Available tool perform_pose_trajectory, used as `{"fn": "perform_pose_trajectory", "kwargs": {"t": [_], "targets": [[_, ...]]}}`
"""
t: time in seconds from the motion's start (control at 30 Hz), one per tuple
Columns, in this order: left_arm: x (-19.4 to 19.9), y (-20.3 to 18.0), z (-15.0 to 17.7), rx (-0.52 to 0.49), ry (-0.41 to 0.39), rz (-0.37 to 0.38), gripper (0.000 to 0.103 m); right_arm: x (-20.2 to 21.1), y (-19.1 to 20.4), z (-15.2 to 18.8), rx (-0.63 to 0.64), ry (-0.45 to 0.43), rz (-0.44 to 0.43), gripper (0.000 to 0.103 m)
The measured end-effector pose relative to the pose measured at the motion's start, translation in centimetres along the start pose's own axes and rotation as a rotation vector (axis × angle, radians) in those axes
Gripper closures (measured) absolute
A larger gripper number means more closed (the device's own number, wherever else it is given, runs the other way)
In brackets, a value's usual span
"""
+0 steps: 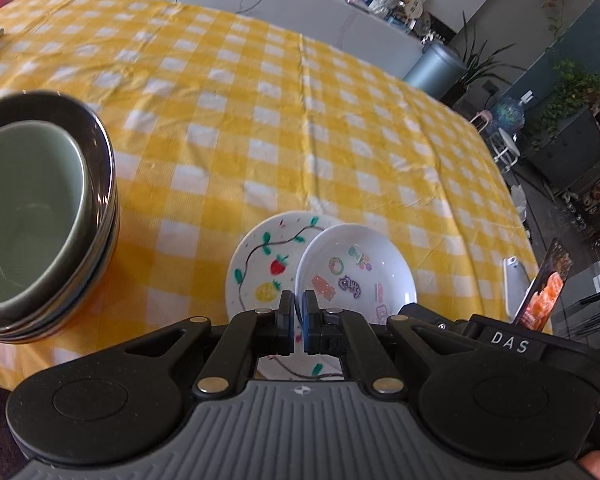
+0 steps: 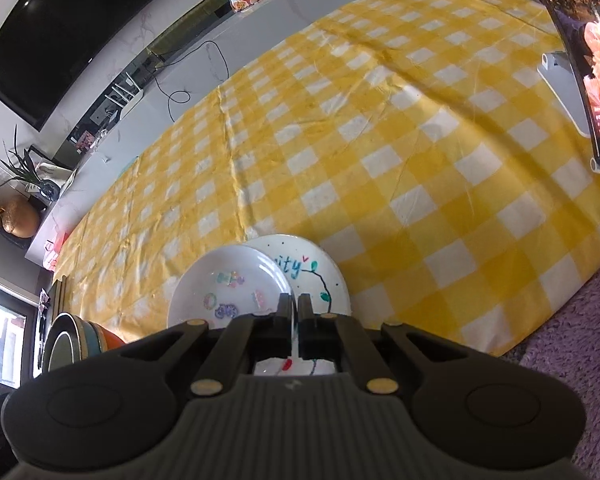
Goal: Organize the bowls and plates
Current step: 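Lower the sticker dish onto the 'Fruity' plate and open both grippers, then move both grippers to the rim of the bowl stack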
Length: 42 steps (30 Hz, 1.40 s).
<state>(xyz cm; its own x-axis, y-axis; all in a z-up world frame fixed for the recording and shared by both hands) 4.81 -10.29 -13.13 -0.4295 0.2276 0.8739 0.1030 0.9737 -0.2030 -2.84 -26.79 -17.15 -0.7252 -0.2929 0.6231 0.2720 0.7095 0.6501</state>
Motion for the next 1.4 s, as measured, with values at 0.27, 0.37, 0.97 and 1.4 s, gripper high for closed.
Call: {"fn": "perform_pose_trajectory", "kwargs": {"t": [0.27,0.37,0.97,1.4], "targets": [[-1.2,0.2,0.2,-0.003,0.029,-0.033,0.099,-1.6,-0.8,0.5,-0.013,0.036,0.011,0.103],[-1.5,0.2,0.2,-0.011,0.030,-0.042,0.099,-1.9,-0.8,0.5,-0.013,0.042,0.014,0.103],[-2.2,-0.2,0.2,-0.069,0.019,-0.074,0.094,-2.7,-1.1,0.5,-0.011,0.048,0.027,0.099],[0.3,-0.9,-0.5,-0.111,-0.051,-0.048,0.065,-1.5,0.3,-0.2,0.077,-0.007,0.036,0.081]]}}
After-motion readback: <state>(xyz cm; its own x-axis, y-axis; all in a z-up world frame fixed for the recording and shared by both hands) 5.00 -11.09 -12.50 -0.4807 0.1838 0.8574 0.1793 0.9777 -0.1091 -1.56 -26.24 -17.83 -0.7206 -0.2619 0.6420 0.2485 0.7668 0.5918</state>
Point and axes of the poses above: each gripper's, at about its wrist camera, not at the fingertips, and x roughly against the way its jaws point, y to its left, z to its underside, the point moved 6 cm from there along -x, roughly the way its jaws point, and after that the axes turned 14 degrees about -z, right-handed, at the moved point
